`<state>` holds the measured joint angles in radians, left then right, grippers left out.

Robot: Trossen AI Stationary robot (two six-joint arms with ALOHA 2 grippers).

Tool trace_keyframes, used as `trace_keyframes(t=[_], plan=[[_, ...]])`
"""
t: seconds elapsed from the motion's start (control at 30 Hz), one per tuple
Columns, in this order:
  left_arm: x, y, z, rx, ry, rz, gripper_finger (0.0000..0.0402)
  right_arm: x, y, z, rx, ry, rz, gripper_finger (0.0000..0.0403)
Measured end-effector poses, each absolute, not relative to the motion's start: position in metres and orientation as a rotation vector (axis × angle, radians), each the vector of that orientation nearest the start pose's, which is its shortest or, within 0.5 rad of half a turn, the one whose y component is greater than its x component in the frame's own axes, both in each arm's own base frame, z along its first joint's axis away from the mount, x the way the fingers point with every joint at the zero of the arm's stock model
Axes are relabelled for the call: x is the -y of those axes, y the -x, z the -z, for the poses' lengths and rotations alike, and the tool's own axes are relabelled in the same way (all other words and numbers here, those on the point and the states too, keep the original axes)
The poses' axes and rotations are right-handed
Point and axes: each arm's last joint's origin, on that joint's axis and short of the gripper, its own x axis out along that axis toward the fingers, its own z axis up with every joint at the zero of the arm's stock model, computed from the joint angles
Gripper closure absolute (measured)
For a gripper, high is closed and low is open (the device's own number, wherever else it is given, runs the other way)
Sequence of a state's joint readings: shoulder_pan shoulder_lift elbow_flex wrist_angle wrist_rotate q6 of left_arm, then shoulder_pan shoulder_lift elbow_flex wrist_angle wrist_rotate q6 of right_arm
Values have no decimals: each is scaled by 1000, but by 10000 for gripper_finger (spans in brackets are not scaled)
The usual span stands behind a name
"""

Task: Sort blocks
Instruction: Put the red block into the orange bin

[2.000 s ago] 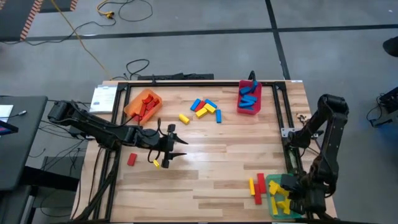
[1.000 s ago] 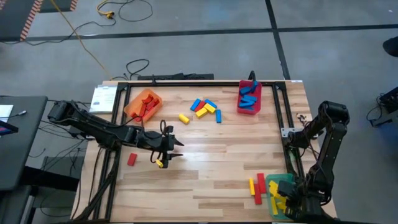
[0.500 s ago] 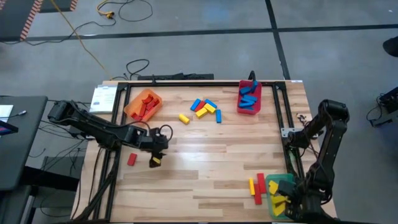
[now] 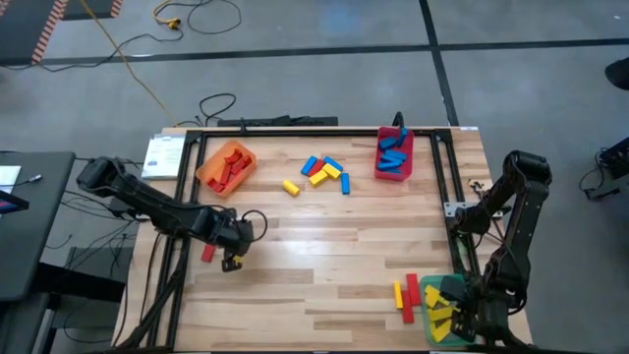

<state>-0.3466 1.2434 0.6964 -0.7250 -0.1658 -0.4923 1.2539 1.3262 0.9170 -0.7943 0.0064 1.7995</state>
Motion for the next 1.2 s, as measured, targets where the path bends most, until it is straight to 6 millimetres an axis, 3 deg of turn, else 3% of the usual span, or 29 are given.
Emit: trace_keyframes(t=[0.2, 0.7, 1.2], plan=[[72, -179, -183, -1322, 146, -226, 205, -222, -80, -230, -1471, -718, 143, 184], [86, -140, -181, -1534, 250, -513, 205, -204, -118, -231, -1400, -590, 46, 185], [109, -128, -181, -1492, 386, -548, 204, -191, -135, -235, -1353, -497, -33, 185]])
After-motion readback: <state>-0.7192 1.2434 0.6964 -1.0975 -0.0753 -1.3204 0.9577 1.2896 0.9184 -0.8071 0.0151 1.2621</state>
